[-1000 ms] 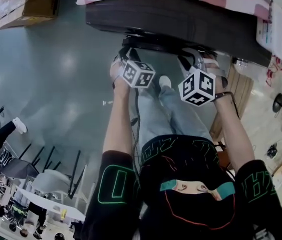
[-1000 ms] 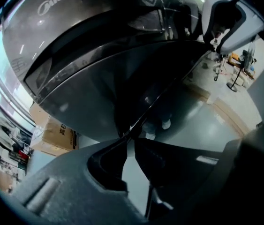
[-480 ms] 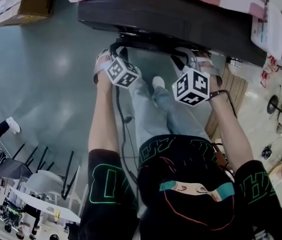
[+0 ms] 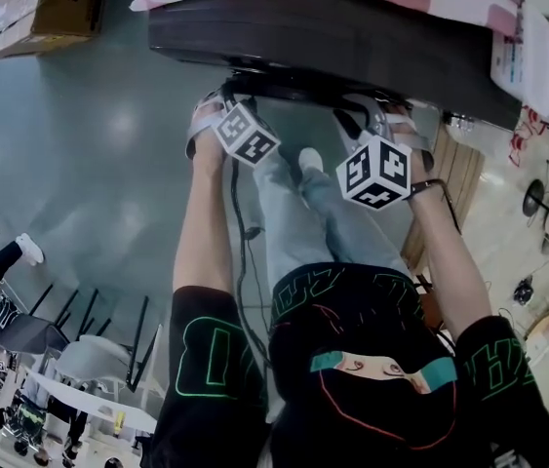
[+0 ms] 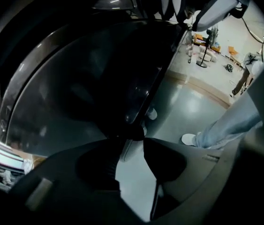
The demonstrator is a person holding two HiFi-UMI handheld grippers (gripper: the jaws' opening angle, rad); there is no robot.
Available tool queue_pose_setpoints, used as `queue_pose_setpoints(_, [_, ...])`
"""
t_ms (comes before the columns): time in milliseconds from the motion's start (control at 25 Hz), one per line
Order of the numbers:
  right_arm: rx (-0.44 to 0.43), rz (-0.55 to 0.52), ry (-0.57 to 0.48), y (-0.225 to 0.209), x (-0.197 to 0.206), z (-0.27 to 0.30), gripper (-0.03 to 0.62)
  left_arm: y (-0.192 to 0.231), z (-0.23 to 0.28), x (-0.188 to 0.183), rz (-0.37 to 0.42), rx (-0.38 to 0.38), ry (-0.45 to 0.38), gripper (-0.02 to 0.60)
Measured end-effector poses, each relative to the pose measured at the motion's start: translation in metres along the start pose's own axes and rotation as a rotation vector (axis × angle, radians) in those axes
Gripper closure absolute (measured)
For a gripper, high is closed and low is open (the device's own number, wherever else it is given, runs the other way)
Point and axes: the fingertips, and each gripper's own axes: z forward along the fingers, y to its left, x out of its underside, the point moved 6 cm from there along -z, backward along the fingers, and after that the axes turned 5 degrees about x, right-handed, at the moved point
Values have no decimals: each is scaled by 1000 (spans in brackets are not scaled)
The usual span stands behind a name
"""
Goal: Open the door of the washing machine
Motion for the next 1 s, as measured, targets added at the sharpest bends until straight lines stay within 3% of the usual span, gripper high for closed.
queue_pose_setpoints(280, [-86,-58,-23,27,4,-11,497,-44,-13,30,-3,78,49,442])
queue_pose_setpoints(680, [-148,-204,-80,78,23,-40,493,-139,-36,65,-256,-27,78,437])
queue_pose_setpoints(1000, [-196,-333,-119,110,46,-61,488,-214,-54,75,-417,-34,65,443])
